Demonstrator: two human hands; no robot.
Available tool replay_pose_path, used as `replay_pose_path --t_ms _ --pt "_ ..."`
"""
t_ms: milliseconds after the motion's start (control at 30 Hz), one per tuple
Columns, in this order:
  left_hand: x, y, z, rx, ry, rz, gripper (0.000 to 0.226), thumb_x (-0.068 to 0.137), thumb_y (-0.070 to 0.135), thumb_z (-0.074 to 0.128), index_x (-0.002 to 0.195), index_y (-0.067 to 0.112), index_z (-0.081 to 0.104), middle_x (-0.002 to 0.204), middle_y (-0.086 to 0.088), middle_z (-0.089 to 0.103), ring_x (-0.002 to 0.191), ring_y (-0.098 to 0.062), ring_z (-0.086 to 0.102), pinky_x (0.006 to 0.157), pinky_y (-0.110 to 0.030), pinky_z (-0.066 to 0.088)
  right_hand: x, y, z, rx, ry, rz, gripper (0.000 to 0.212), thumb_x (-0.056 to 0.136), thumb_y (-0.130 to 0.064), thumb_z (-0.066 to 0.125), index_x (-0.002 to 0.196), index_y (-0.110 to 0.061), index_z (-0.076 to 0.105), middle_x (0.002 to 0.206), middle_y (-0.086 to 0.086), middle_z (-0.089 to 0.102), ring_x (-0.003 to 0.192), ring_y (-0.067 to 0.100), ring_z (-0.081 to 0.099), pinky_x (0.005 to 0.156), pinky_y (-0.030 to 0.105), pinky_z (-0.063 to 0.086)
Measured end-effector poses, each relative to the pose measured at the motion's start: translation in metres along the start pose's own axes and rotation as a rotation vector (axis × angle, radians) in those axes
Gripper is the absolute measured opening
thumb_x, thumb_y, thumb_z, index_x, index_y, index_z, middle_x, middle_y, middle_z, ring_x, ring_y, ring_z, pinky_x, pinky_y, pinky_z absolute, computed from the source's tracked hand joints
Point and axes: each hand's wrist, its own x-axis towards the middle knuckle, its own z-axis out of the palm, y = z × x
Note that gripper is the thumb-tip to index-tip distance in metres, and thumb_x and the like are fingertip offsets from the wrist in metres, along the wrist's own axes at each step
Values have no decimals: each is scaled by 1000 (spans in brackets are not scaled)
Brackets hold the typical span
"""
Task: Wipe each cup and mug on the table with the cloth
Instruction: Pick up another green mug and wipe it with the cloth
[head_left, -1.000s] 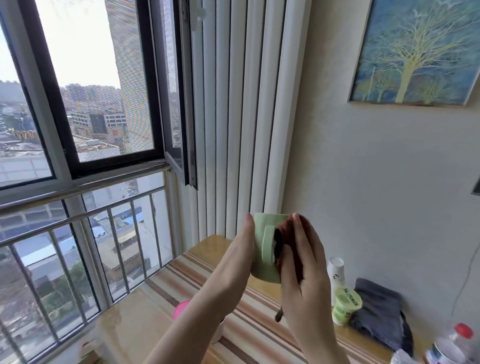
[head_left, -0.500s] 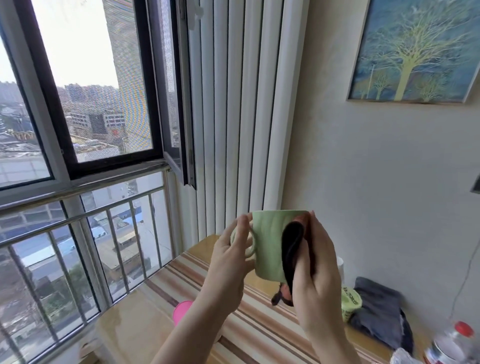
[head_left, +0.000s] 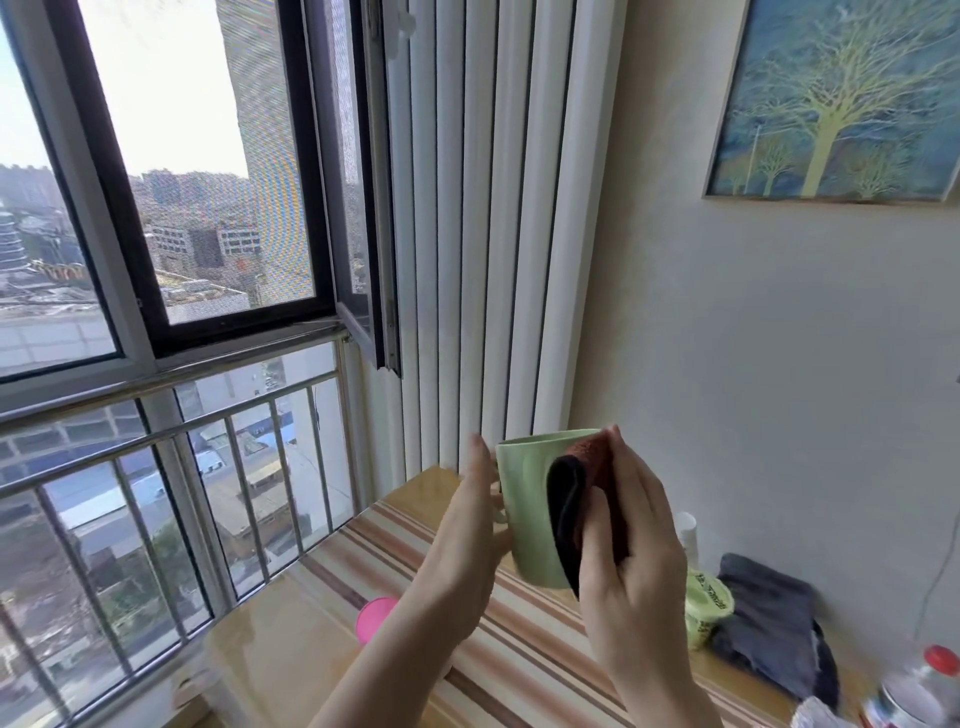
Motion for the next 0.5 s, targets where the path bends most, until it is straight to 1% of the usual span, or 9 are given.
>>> replay_pose_path --t_ms 33,100,167,200,267,300,333,400,500 --pt "-1 0 -3 -28 -60 -14 67 93 73 31 118 27 72 121 -4 73 113 -15 69 97 -39 54 -1 1 0 20 -11 17 52 94 -39 40 143 -22 46 138 -18 51 129 -13 44 102 1 31" --pt "-1 0 -5 24 -129 -16 77 73 82 59 126 26 65 132 -9 66 122 -22 66 103 -47 53 -2 1 -2 108 -42 77 47 94 -41 43 140 -34 46 133 -32 54 127 -14 46 100 2 34" --pt "2 0 -4 55 -138 -1 84 58 65 85 126 23 59 126 -13 68 115 -27 69 99 -49 57 1 0 -3 242 -69 185 37 94 -45 41 129 -48 52 124 -33 61 122 -10 54 98 10 43" --pt "3 -1 -4 36 -149 6 80 57 54 90 124 22 60 121 -13 71 111 -28 71 96 -48 58 4 -2 -4 322 -75 258 32 96 -44 39 122 -49 58 118 -28 67 114 -6 61 92 15 49" --pt "3 -4 -4 -29 -183 19 67 60 38 88 120 20 63 113 -12 75 104 -29 74 89 -47 60 8 -4 -6 429 -65 450 34 103 -37 38 107 -27 71 90 -12 76 83 3 71 70 18 57" --pt "2 -3 -4 -74 -193 30 66 61 33 86 120 18 63 111 -12 76 103 -29 74 87 -47 60 10 -6 -6 469 -68 558 40 102 -38 40 97 -15 72 77 -6 74 70 7 69 60 20 56" --pt "2 -4 -3 -113 -199 53 67 61 30 85 123 15 62 112 -13 76 103 -29 74 86 -46 60 11 -9 -6 519 -88 662 45 100 -42 42 88 -12 73 73 -3 74 66 10 67 58 24 55" --pt "3 -8 -2 -159 -174 91 73 60 27 85 127 13 60 113 -13 75 105 -29 73 87 -45 60 10 -13 -5 672 -135 847 50 98 -48 42 85 -16 78 86 4 79 75 17 73 72 36 56" --pt "7 -14 2 -134 -91 139 78 57 24 89 128 23 58 119 -11 73 112 -28 71 92 -42 60 9 -17 -5 899 -145 1006 48 96 -50 46 87 -17 81 94 7 80 78 17 77 73 37 52"
